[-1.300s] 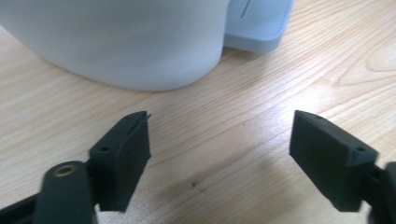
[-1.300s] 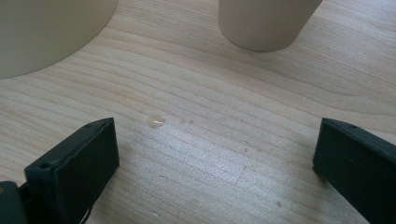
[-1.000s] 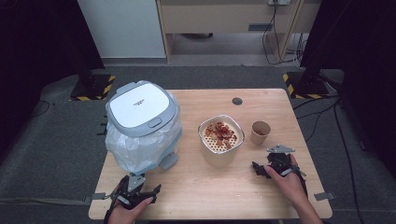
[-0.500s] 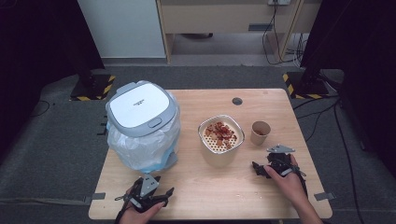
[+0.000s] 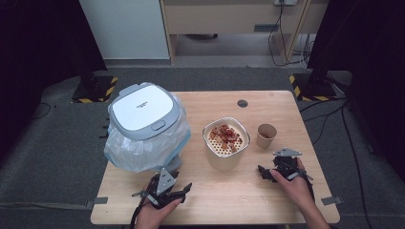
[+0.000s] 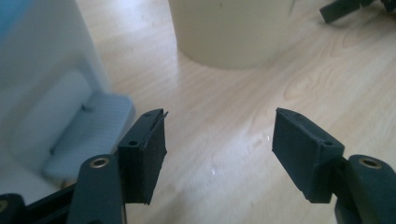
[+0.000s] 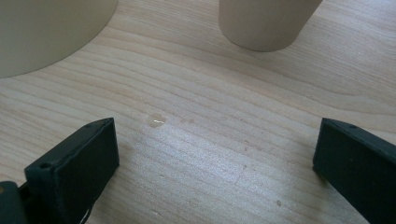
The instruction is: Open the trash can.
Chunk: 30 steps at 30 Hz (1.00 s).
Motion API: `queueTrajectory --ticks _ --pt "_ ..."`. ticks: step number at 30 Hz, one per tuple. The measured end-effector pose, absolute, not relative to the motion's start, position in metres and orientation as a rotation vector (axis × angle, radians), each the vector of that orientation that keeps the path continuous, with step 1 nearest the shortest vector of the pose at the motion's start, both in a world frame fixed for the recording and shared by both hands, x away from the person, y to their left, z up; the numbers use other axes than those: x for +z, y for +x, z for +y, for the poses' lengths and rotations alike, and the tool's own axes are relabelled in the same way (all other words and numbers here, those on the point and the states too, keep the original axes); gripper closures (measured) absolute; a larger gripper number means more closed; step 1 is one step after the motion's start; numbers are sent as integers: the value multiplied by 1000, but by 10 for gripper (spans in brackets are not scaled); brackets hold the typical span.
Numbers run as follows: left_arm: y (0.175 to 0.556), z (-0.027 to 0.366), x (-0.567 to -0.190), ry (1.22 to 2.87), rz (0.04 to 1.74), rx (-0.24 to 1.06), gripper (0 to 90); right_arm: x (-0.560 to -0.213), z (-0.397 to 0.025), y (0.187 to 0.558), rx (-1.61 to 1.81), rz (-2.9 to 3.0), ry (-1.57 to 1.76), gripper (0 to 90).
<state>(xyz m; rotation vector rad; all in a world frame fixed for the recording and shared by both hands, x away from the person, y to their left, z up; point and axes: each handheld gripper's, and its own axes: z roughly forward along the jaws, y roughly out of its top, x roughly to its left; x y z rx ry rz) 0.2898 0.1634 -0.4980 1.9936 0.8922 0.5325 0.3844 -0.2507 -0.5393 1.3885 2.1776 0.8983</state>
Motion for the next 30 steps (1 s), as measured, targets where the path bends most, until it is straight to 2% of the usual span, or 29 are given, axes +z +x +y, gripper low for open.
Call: queueTrajectory --ticks 6,11,17,27,30 --pt "309 158 -494 1990 896 576 396 -539 -251 384 898 2178 1386 6" --pt "325 166 -496 1959 965 578 459 -539 -251 384 898 2178 1385 6" --pt "332 173 -501 1960 1018 618 559 -539 -251 384 899 2178 1386 6" --pt "343 182 -504 1991 1054 686 794 -539 -251 384 900 2179 1388 6" --pt "342 182 -505 2002 1056 708 826 -539 -251 384 900 2180 1387 6"
